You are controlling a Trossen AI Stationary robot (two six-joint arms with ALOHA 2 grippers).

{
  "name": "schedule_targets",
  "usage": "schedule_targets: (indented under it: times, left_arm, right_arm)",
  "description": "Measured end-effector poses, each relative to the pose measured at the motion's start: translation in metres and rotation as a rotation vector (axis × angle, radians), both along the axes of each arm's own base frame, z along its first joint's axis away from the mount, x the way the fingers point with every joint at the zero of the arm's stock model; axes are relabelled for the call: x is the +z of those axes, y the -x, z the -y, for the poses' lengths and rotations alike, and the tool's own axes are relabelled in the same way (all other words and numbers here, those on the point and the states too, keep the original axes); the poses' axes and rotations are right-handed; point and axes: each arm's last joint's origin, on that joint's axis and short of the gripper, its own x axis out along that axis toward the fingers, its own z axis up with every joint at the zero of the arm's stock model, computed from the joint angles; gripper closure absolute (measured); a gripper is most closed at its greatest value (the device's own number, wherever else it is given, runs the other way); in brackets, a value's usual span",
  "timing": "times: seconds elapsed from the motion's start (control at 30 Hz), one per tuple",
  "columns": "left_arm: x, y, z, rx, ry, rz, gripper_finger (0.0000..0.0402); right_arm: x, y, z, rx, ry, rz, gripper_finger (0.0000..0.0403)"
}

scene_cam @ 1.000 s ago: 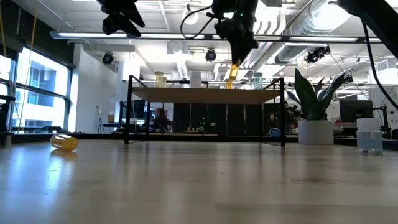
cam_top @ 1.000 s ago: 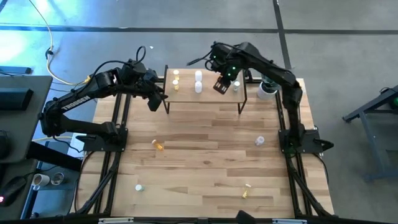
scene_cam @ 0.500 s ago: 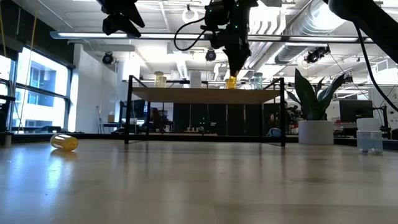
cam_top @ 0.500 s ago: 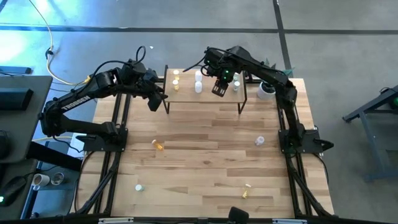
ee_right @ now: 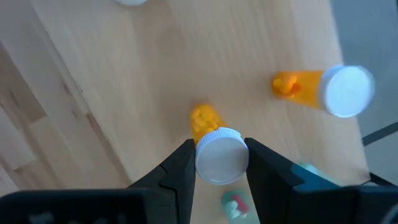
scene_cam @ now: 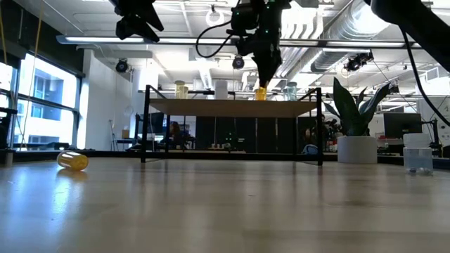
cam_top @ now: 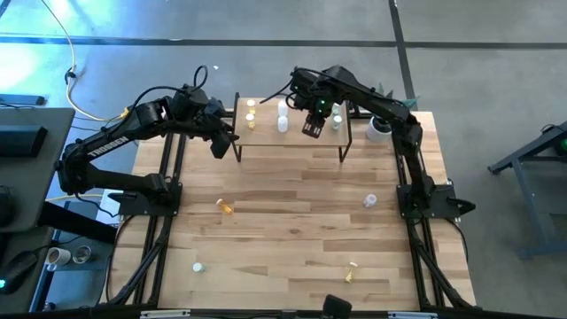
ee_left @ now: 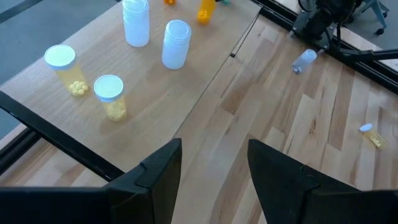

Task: Pick and place medicine bottles onto shelf by color
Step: Put the right orange medicine bottle on the shelf aligned with the other orange medicine bottle

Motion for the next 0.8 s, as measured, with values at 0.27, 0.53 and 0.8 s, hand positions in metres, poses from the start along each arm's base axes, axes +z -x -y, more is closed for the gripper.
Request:
schedule_targets:
  times: [0.27,0.53,0.8]
  left_arm:
    - [0.0,0.0,0.0,0.0,0.0,0.0,0.0227]
    - [0.0,0.0,0.0,0.0,0.0,0.0,0.0227]
    - [0.0,0.0,0.0,0.0,0.0,0.0,0.0227]
  right_arm:
    - [-0.0026,-0.0023,-0.0019,0.008,-0.008,-0.007,0.0289]
    - [-0.0027,-0.0032,-0.0033,0.013,-0.007,-0.007,0.0289]
    - [-0.0027,-0.0039,-0.0037,0.018,-0.005,-0.004,0.0288]
